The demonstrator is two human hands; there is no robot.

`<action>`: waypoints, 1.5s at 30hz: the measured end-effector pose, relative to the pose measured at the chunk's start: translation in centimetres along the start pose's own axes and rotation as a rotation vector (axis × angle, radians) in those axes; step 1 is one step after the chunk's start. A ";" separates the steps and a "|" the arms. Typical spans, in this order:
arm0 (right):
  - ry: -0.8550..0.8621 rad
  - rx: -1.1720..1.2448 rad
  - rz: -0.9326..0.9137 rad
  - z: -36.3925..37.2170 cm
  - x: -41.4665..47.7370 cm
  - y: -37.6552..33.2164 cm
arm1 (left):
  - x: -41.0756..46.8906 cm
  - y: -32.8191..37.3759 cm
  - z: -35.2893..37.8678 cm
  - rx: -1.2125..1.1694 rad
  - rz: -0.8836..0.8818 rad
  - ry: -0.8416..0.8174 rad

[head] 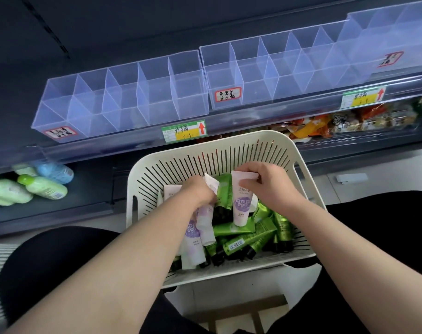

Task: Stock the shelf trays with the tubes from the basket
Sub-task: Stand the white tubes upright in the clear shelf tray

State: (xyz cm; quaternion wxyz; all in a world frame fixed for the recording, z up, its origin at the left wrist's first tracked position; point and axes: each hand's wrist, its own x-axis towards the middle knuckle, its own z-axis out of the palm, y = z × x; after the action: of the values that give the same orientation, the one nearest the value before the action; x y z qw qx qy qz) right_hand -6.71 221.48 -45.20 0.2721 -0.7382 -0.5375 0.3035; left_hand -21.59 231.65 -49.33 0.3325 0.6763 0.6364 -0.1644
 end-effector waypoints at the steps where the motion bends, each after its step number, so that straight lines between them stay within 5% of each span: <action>1: -0.011 -0.006 0.010 0.1 0.0 0.0 | -0.2 -0.1 0.1 -0.023 -0.006 -0.018; 12: 0.089 -0.121 -0.046 0.4 -1.7 -2.1 | -4.7 -2.5 -2.1 -0.216 0.386 0.246; 28: 0.479 -0.213 -0.335 -7.8 -0.2 -15.7 | -14.5 -2.0 -14.8 -0.649 0.591 0.856; 34: 0.590 -0.235 -0.385 -9.8 3.9 -19.6 | -13.8 -0.9 -19.8 -0.823 0.616 0.919; 45: 0.572 -0.311 -0.384 -9.2 13.5 -21.2 | -8.3 -0.1 -25.0 -0.663 0.665 0.921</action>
State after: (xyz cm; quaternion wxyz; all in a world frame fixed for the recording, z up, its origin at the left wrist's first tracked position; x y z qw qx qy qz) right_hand -10.06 239.55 -25.70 0.3479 -0.7112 -0.6081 -0.0569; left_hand -27.80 241.92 -25.86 0.2500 0.6999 0.4874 0.4583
